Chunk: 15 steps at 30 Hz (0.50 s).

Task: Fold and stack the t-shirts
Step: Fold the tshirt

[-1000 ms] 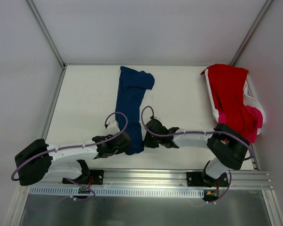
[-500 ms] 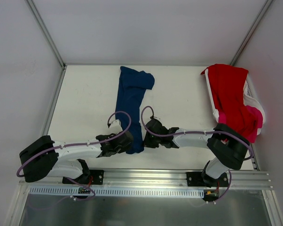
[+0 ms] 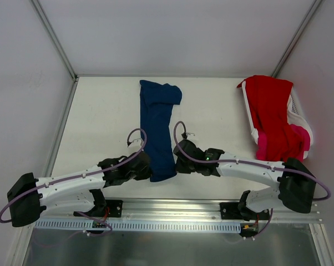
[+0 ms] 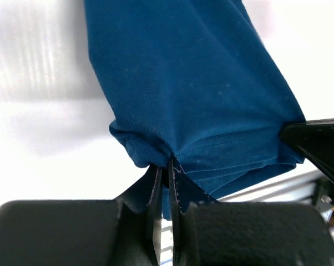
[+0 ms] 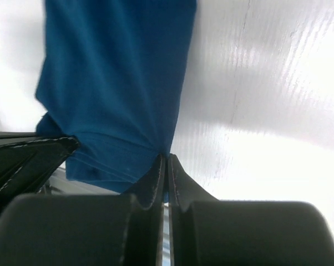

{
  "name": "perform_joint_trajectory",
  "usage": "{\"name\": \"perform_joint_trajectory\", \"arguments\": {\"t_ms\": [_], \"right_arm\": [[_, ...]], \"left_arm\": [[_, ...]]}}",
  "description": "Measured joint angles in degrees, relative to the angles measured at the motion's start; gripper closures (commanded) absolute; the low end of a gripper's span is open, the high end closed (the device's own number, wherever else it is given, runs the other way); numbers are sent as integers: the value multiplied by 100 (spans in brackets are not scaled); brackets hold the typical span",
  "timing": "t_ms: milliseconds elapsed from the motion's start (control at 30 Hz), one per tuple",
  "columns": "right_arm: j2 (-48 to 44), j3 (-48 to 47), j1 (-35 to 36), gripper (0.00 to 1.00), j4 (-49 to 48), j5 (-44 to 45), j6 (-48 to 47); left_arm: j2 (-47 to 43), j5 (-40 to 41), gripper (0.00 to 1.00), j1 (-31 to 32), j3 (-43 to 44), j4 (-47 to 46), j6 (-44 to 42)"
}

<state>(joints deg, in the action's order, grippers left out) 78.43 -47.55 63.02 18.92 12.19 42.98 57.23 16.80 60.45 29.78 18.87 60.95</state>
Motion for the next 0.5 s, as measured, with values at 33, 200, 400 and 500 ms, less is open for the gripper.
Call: {"name": "perform_joint_trajectory", "arguments": {"t_ms": [33,200,400,500], "right_arm": [[-96,-79,35,100,122,85,-17],[-306,-378,164,100,595,341,-72],[-199,-909,177,99,1034,688,-304],[85,-1366,151,100,1165,831,-452]], "left_arm": [[-13,-28,100,0,68,44,-50],[-105,-151,100,0,426,310,-337],[-304,87,100,-2,933,560,-654],[-299,341,100,-13,1241,614,-822]]}}
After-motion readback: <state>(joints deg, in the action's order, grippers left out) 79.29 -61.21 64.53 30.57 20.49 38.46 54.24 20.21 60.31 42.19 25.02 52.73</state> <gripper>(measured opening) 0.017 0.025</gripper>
